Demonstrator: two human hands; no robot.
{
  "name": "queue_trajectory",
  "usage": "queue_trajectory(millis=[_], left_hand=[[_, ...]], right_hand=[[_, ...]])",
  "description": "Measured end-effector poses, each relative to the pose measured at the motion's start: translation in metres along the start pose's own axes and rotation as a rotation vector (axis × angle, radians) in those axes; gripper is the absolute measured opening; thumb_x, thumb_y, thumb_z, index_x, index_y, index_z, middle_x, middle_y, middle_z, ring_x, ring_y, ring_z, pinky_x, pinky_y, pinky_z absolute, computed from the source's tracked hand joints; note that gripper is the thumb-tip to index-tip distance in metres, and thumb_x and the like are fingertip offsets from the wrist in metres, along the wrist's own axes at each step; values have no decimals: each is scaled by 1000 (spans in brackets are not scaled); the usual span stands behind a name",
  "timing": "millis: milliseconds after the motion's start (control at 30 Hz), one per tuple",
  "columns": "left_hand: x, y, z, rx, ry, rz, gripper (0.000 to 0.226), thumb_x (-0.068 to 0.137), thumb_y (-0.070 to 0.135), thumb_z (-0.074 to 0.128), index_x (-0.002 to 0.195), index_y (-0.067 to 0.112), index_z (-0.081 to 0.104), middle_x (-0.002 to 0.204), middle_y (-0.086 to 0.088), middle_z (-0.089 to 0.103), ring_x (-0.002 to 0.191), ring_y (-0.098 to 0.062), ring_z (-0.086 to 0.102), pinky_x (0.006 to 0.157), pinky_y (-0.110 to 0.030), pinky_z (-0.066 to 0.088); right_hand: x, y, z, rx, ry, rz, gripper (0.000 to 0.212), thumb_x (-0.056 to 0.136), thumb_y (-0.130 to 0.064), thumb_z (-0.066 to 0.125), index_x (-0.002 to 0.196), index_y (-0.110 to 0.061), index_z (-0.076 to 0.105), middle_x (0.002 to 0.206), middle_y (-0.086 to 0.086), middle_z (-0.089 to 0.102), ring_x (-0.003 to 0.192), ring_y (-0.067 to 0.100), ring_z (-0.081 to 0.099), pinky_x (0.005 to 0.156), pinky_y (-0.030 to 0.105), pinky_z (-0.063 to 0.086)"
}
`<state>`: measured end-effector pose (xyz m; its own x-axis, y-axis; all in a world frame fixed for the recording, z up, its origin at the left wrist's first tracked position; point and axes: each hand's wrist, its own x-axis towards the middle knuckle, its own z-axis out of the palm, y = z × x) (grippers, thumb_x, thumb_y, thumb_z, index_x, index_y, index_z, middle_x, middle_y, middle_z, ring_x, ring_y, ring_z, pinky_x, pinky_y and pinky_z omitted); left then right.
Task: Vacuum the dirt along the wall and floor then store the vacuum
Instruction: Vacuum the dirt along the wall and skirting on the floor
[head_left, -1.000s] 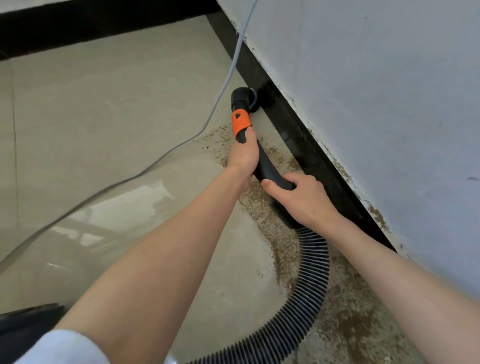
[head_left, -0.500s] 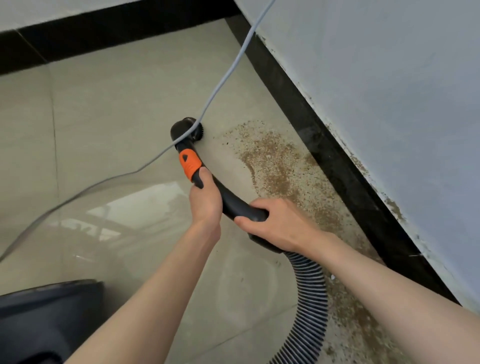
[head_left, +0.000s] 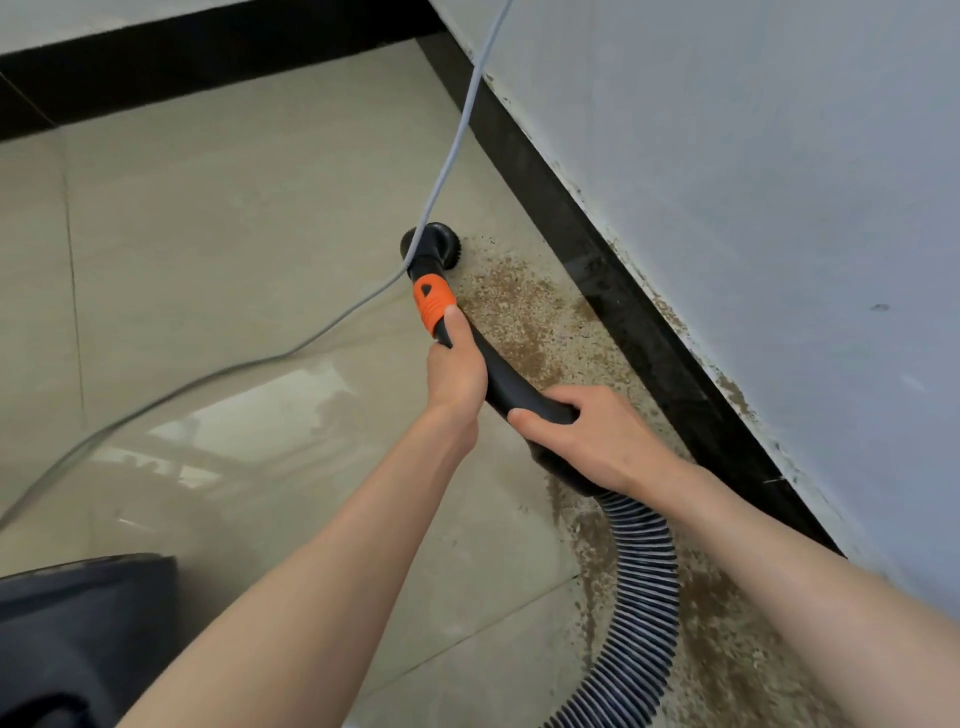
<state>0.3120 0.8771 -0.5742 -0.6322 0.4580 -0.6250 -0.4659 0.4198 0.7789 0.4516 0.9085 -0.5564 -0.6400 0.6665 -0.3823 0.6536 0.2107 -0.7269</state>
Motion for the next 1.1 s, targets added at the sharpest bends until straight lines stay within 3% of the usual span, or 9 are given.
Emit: queue_trajectory(millis=[267, 400, 533, 600, 733, 900, 1100], left_hand=[[14, 14, 43, 56, -96, -8, 68, 95, 58, 27, 133, 4, 39, 121, -13, 54, 111, -29, 54, 99, -45, 46], [15, 20, 58, 110, -153, 12, 57, 96, 57, 25, 114, 7, 45, 91, -7, 54, 96, -26, 57, 93, -42, 49], [17, 21, 62, 156, -157, -1, 53, 96, 58, 24, 104, 9, 44, 95, -9, 55, 103, -29, 58, 95, -43, 48], [16, 22, 57, 184, -124, 21, 51, 97, 56, 24, 101, 9, 44, 93, -8, 54, 99, -28, 57, 93, -42, 47], [19, 29, 34, 209, -6, 47, 61, 97, 55, 25, 123, 3, 46, 114, -13, 58, 102, -29, 57, 95, -42, 48], [14, 23, -19, 183, 168, 31, 64, 97, 54, 25, 130, 3, 44, 122, -12, 56, 108, -28, 55, 94, -37, 46], [-27, -7, -60, 116, 307, -3, 61, 98, 52, 23, 126, 3, 46, 110, -8, 52, 101, -27, 51, 83, -31, 39]], right_hand=[[8, 10, -23, 16, 84, 44, 53, 78, -61, 59, 82, -9, 66, 74, 9, 69, 65, 27, 65, 58, 41, 48], [11, 19, -29, 0, 131, 84, 49, 76, -66, 56, 81, -18, 67, 72, 3, 71, 63, 22, 67, 66, 46, 56], [14, 25, -27, 14, 145, 97, 50, 76, -66, 55, 81, -18, 66, 73, 3, 71, 63, 23, 68, 66, 47, 56], [14, 22, -20, 40, 146, 82, 56, 73, -67, 54, 83, -13, 65, 75, 7, 71, 66, 27, 67, 66, 49, 56], [23, 5, -6, 96, 108, 57, 50, 77, -61, 60, 76, -11, 66, 69, 3, 70, 64, 25, 66, 66, 47, 55], [20, -20, 22, 128, -23, 0, 49, 71, -63, 62, 72, -14, 66, 70, 2, 70, 66, 23, 67, 65, 42, 55], [-8, -22, 49, 84, -156, -59, 50, 63, -71, 55, 70, -22, 63, 67, -3, 68, 65, 19, 65, 64, 40, 52]])
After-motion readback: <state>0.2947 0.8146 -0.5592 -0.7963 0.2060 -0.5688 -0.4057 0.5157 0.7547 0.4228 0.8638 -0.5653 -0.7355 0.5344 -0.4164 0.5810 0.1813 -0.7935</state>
